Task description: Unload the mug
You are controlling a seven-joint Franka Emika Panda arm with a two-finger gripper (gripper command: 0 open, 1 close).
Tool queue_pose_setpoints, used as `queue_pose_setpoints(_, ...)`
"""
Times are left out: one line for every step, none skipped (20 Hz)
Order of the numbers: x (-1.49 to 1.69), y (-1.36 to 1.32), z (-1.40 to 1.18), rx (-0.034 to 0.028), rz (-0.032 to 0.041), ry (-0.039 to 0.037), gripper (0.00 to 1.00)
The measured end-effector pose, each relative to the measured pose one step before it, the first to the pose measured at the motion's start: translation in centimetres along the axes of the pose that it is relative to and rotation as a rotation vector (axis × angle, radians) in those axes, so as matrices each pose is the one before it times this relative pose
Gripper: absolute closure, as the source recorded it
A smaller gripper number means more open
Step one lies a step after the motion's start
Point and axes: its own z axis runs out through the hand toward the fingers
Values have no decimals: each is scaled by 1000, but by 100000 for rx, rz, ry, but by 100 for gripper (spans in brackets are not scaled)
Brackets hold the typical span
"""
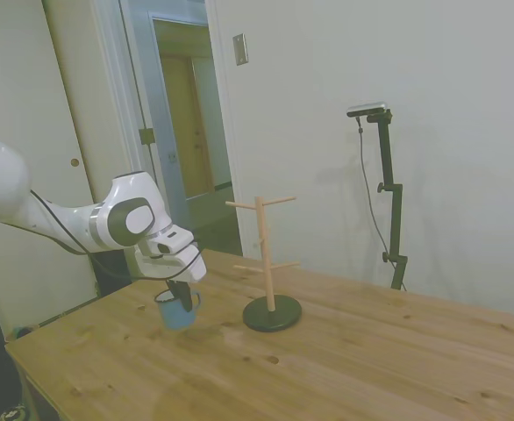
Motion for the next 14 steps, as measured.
queue_pose_setpoints(64, 32, 232, -264, 96, -161, 100)
queue_pose_setpoints(36, 10, 323, -349, 35, -282, 100)
queue_pose_setpoints(-9, -18, 366, -407, -32, -387, 100)
queue_pose_setpoints(-19, -26, 326, -330, -114, -259, 100)
queue_pose_setpoints(-14, -37, 290, -171, -103, -12, 100)
queue_pose_setpoints(-3, -32, 266, -44, -7, 200, 100)
queue_pose_setpoints(7, 13, 260, 89, 326, 360, 100)
queue_pose_setpoints(2, 20, 266, 293, 446, 529, 100)
queue_pose_setpoints(-8, 53, 253, 414, 425, 373, 100)
queue_pose_setpoints(3, 95, 241, 786, 419, 376, 100)
queue_pose_setpoints(1, 126, 231, 833, 388, 374, 100)
queue_pose_setpoints(36, 150, 199, 854, 293, 403, 100)
queue_pose_setpoints(56, 127, 144, 831, 277, 411, 100)
queue_pose_setpoints(64, 72, 80, 965, 289, 436, 100)
